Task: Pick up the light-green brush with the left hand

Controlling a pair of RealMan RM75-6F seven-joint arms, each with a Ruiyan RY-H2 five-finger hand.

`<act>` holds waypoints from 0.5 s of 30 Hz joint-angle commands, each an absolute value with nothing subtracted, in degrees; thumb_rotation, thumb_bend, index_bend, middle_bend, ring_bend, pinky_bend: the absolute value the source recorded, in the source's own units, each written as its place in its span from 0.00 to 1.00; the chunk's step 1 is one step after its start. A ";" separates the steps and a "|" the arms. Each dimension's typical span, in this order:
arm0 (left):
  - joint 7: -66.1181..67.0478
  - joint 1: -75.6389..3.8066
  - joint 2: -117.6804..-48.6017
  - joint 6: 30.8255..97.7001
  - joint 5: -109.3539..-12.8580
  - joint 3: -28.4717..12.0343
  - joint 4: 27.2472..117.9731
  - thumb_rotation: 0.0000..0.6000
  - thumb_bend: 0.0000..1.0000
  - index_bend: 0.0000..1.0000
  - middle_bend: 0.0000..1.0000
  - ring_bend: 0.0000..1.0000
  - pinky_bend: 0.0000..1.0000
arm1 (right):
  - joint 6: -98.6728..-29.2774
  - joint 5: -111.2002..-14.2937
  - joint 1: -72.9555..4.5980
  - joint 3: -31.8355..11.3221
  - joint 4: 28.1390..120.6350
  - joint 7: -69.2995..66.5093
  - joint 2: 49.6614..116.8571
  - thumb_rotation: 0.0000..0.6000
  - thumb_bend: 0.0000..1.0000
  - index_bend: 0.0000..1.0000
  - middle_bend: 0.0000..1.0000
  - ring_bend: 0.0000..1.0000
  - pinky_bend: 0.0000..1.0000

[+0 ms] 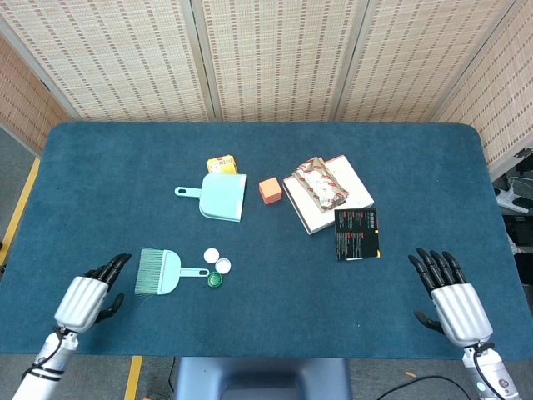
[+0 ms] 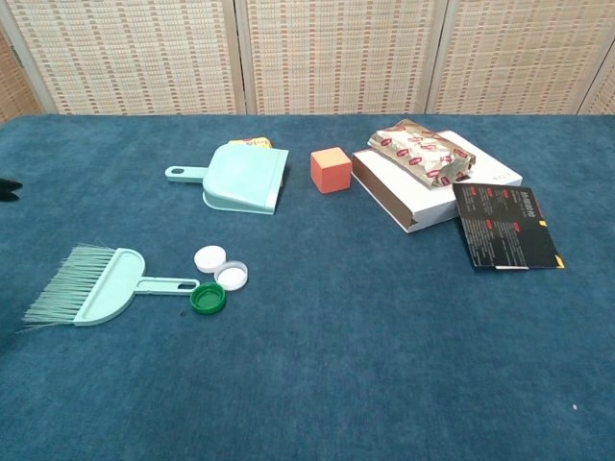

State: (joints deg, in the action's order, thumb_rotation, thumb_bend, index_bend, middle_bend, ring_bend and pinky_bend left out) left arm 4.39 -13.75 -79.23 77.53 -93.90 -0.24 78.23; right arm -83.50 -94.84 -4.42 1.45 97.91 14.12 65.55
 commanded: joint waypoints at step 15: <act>17.29 -23.02 -88.87 64.54 -85.90 -4.20 79.84 1.00 0.36 0.18 0.22 0.61 0.79 | -80.50 -88.63 -6.02 -1.45 96.24 15.46 67.57 1.00 0.10 0.00 0.00 0.00 0.00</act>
State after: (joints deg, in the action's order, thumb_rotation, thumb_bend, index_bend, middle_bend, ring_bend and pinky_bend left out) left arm 15.67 -22.15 -87.76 65.39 -86.63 -3.91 79.51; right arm -80.59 -88.70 -5.95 -1.39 96.17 15.39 67.54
